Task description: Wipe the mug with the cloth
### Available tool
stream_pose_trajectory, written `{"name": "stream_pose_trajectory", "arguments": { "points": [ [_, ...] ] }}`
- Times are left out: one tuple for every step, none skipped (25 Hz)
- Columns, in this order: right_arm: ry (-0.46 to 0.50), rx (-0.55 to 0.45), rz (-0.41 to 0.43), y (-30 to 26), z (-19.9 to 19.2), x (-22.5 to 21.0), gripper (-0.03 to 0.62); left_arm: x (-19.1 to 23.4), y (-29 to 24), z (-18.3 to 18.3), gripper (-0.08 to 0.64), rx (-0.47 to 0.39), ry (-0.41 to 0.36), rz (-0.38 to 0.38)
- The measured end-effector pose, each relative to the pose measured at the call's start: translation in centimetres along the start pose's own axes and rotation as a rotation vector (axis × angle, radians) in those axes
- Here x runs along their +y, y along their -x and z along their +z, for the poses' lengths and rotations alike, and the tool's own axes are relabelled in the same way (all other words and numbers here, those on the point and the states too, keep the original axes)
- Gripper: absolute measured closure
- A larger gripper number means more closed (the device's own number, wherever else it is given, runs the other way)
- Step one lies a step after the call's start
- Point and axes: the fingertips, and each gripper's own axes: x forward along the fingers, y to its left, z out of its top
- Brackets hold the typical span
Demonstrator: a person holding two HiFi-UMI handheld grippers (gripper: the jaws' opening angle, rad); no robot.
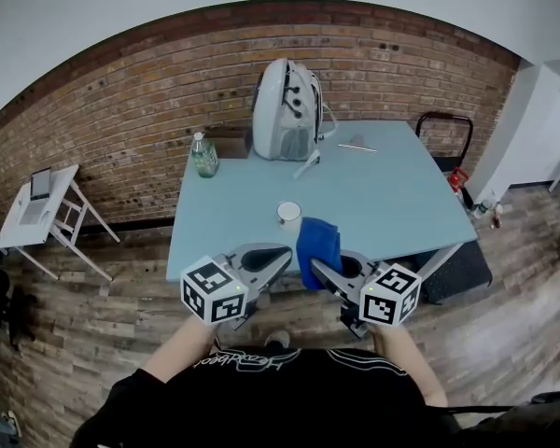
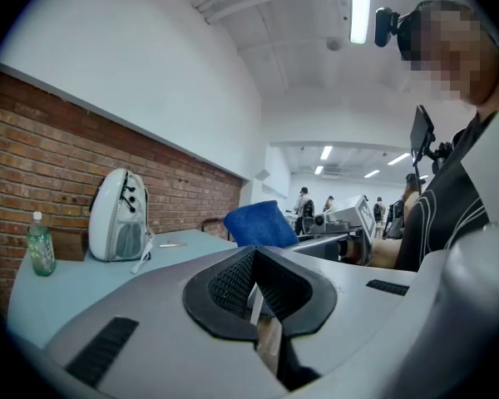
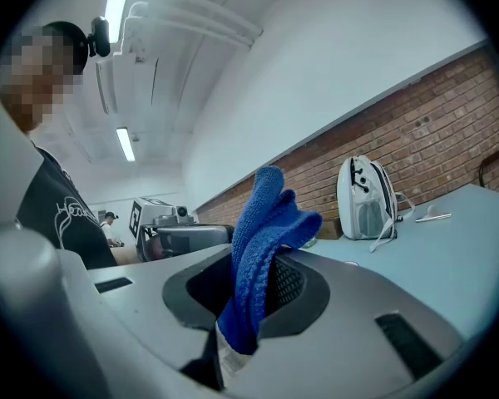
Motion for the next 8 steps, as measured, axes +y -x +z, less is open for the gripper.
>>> {"name": "stream_pose_trajectory", "arguments": {
  "points": [
    [-0.008, -0.005, 0.006, 0.2, 0.0, 0.2, 0.532, -0.2, 0.0, 0.0, 0.552, 0.001, 0.008, -0.001],
    [-0.012, -0.009, 0.011, 0.4, 0.1, 0.3, 0.532, -0.4, 0.0, 0.0, 0.552, 0.003, 0.014, -0.003],
    [-0.013, -0.011, 0.012, 0.6, 0.0, 0.5, 0.532, -0.6, 0.0, 0.0, 0.552, 0.005, 0.018, -0.006],
    [-0.013, -0.013, 0.01, 0.8, 0.0, 0.6, 0.532, -0.8, 0.1, 0.0, 0.552, 0.008, 0.018, -0.012],
    [-0.014, -0.016, 0.005, 1.0, -0.1, 0.7, 0.532, -1.1, 0.2, -0.1, 0.552, 0.011, 0.017, -0.018],
    [-0.016, -0.019, 0.001, 1.2, -0.1, 0.7, 0.532, -1.3, 0.4, -0.1, 0.552, 0.013, 0.014, -0.023],
    [-0.019, -0.024, -0.004, 1.3, -0.1, 0.8, 0.532, -1.5, 0.5, -0.1, 0.552, 0.014, 0.012, -0.028],
    [-0.022, -0.029, -0.008, 1.5, -0.1, 0.9, 0.532, -1.7, 0.6, 0.0, 0.552, 0.015, 0.01, -0.033]
  ]
}}
